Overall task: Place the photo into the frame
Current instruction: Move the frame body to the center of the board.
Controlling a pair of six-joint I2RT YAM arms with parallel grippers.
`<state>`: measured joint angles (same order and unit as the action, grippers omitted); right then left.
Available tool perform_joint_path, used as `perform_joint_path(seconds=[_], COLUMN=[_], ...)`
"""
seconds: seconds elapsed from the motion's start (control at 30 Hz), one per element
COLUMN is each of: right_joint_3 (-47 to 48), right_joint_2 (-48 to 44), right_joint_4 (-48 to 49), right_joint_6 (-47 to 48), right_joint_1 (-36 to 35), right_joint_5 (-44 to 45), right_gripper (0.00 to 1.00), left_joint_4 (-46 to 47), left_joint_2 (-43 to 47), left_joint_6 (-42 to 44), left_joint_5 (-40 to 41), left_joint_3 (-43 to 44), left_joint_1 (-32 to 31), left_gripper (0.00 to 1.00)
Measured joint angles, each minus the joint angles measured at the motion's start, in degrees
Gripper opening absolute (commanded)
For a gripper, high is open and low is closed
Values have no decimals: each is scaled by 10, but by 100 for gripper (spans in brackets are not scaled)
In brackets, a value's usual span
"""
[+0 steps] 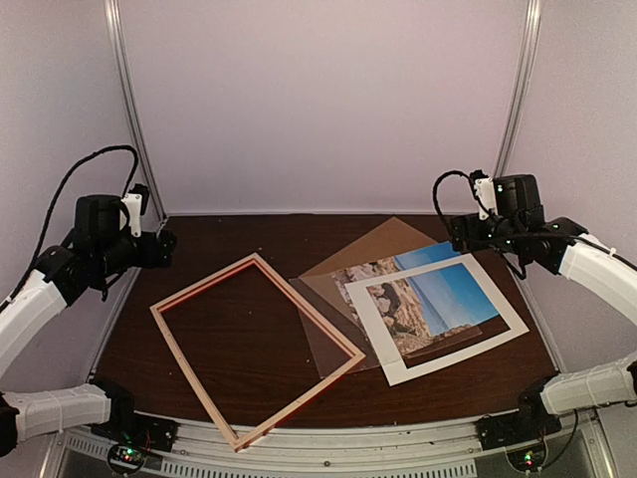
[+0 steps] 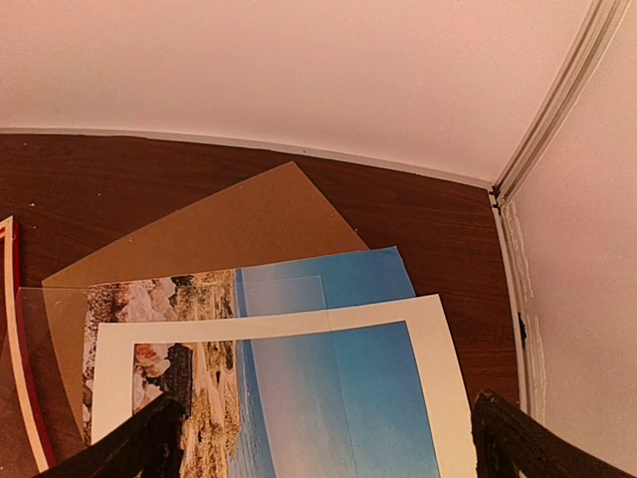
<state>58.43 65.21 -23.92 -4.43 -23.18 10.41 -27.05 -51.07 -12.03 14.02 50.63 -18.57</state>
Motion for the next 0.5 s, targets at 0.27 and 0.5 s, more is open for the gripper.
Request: perform_joint_path(seconds=[0.27, 0.5], right_joint_3=[-2, -6], right_joint_2=[-1, -3], right_joint_4=[7, 6], right_joint_6=[0, 0], right_joint_1=[-1, -2], right_joint_5=[-2, -2], right_gripper=[100, 100], left_joint_4=[-21, -67], left_joint_2=[-7, -25], left_joint_6=[2, -12], left_joint_5=[4, 15], left_joint_3=[3, 14], left_joint_1=[0, 0], left_gripper=[98, 98])
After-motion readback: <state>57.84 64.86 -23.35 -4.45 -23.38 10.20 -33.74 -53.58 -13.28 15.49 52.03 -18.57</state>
